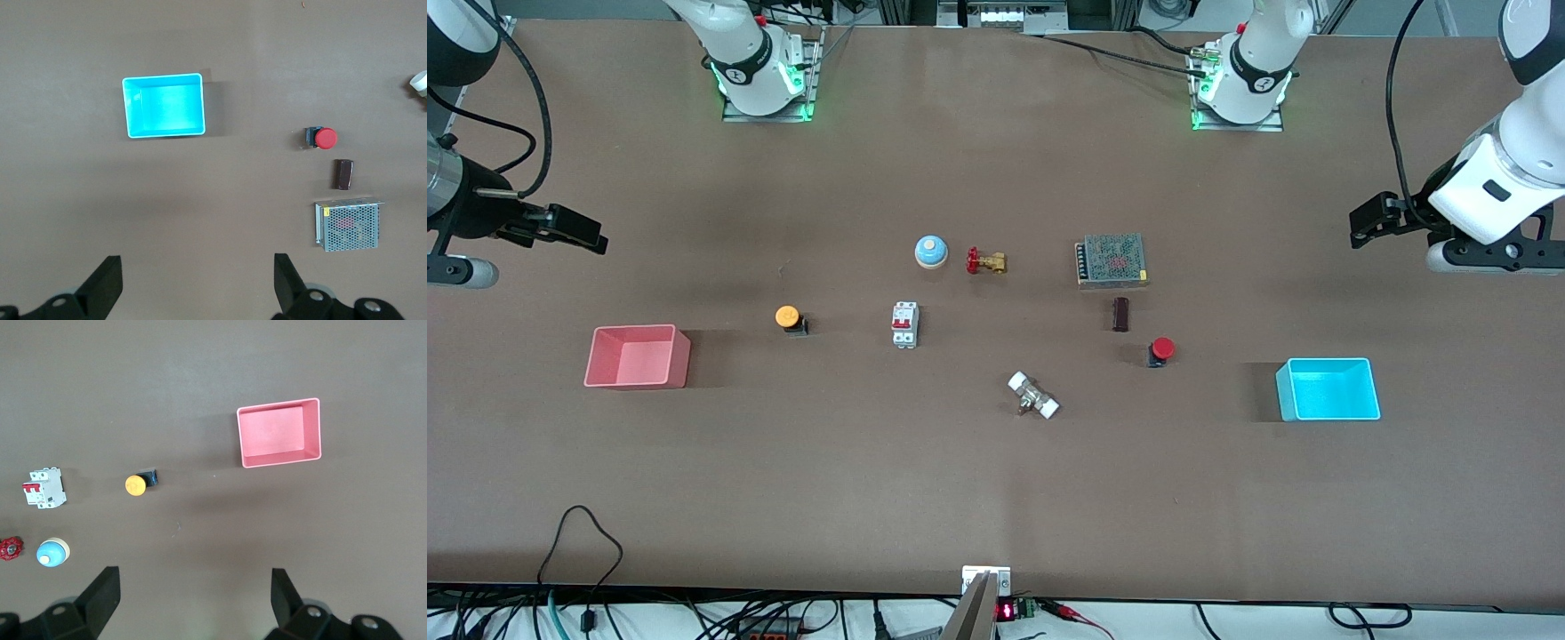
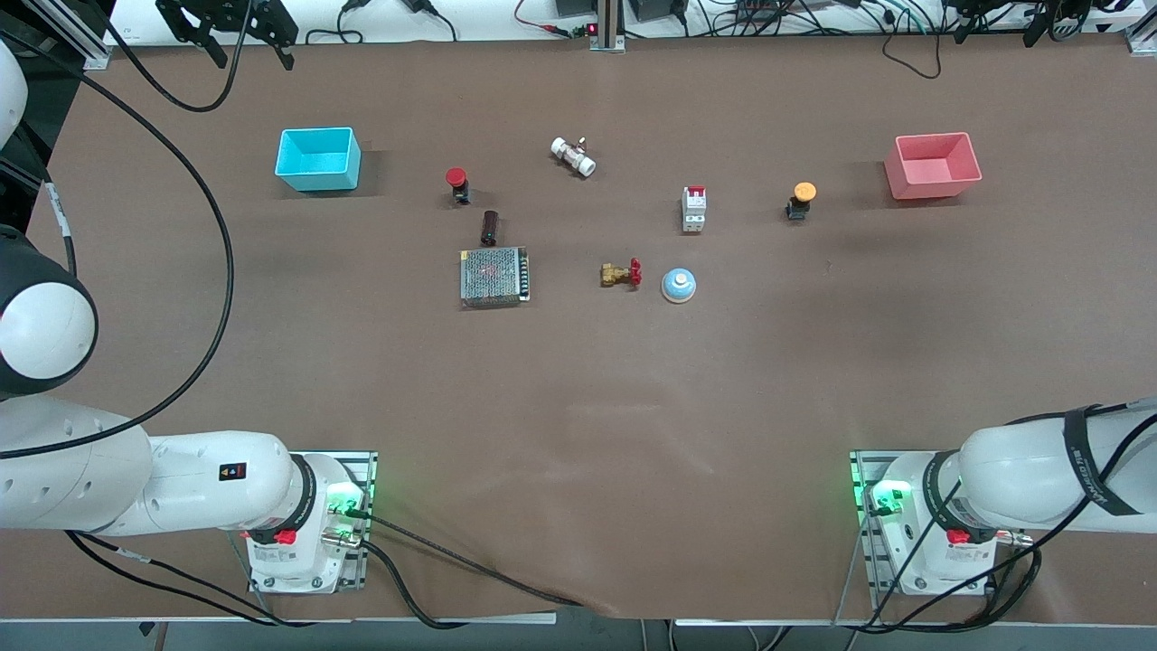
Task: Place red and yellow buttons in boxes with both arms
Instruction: 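Move both grippers toward the yellow and red buttons, then grasp the yellow button with the right gripper while the left gripper grasps the red button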
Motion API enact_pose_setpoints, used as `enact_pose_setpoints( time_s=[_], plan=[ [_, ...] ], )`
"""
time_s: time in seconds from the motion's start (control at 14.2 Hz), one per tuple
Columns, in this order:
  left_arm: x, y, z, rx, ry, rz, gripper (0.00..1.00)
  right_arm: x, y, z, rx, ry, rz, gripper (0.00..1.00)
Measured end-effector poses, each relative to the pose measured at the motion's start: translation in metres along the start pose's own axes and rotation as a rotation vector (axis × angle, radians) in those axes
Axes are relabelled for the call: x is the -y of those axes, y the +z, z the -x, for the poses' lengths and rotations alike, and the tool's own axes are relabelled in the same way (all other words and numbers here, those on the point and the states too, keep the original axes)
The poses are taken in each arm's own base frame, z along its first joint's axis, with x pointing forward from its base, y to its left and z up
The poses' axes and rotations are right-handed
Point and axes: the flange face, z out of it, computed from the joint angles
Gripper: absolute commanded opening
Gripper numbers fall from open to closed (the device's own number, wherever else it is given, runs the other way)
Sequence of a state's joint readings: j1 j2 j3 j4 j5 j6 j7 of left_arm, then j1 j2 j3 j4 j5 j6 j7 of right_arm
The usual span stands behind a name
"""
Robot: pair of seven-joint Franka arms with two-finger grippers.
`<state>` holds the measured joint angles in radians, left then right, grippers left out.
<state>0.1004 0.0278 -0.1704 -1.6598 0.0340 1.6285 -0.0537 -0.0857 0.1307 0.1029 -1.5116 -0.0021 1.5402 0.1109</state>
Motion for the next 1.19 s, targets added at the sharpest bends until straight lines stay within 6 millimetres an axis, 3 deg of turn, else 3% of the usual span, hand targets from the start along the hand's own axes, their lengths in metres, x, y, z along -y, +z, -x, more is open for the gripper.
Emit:
enact_pose_setpoints(
  time_s=[0.56,0.77,0.98,1.19],
  plan=[
    [-0.003,0.004,0.000,0.015,0.005,0.007,1.00,0.000,0.000,0.000,0.001,0.000,0.000,1.00],
    [-0.015,0.034,-0.005,0.105,0.018,0.043,1.00,0.000,0.008,-0.001,0.019,-0.001,0.002,1.00],
    [-0.041,0.078,-0.026,0.141,0.031,0.067,1.00,0.016,0.052,-0.005,0.080,-0.029,0.007,1.00],
    [-0.094,0.127,-0.053,0.100,-0.010,0.078,1.00,0.041,0.109,-0.014,0.057,-0.068,0.001,1.00]
  ],
)
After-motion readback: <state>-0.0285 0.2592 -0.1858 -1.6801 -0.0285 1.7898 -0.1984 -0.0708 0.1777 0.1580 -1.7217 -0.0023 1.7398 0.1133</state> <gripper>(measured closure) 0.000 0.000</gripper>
